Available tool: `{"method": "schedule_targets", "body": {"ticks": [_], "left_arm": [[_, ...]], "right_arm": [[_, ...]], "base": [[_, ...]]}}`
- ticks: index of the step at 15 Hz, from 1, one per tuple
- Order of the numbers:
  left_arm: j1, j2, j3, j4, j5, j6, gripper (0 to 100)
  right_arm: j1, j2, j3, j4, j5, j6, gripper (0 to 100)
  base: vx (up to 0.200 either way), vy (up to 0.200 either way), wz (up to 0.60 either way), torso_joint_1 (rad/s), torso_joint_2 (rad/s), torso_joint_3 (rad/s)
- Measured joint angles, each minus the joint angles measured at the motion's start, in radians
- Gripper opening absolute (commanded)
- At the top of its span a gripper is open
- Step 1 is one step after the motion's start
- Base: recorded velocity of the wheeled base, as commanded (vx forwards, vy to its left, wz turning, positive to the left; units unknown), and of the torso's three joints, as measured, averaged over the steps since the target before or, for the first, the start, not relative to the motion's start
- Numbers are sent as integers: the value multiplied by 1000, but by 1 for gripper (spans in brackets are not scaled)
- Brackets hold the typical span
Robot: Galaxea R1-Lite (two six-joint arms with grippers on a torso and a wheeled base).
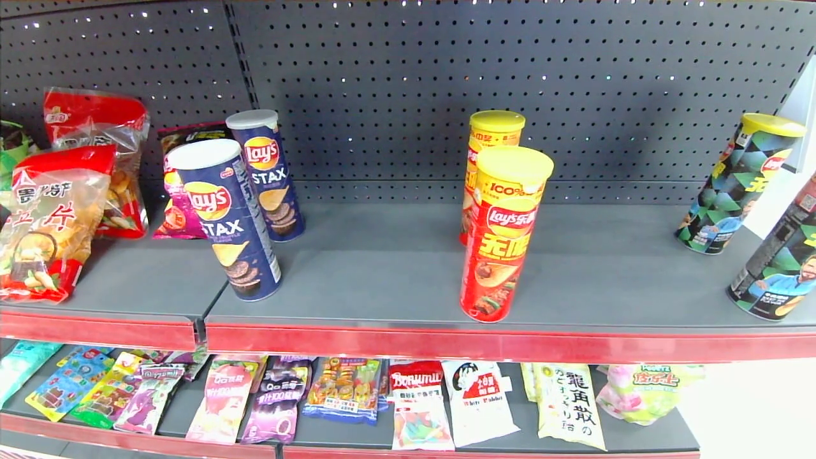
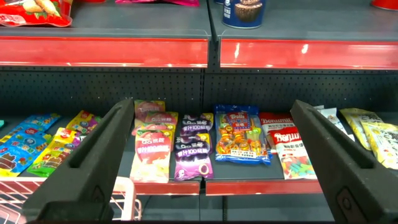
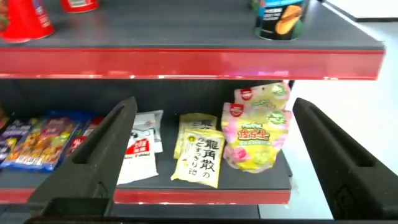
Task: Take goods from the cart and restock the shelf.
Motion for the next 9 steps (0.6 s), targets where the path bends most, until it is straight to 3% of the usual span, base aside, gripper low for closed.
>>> {"method": "schedule_targets", "body": {"ticks": [2,9], "left_arm": [[0,0,0,0,0,0,100],[0,0,0,0,0,0,100]], "right_arm": [[0,-1,6,17,49,-18,100],[0,-1,11,26,31,24,100]], "base": [[0,0,0,0,0,0],[0,0,0,0,0,0]]}}
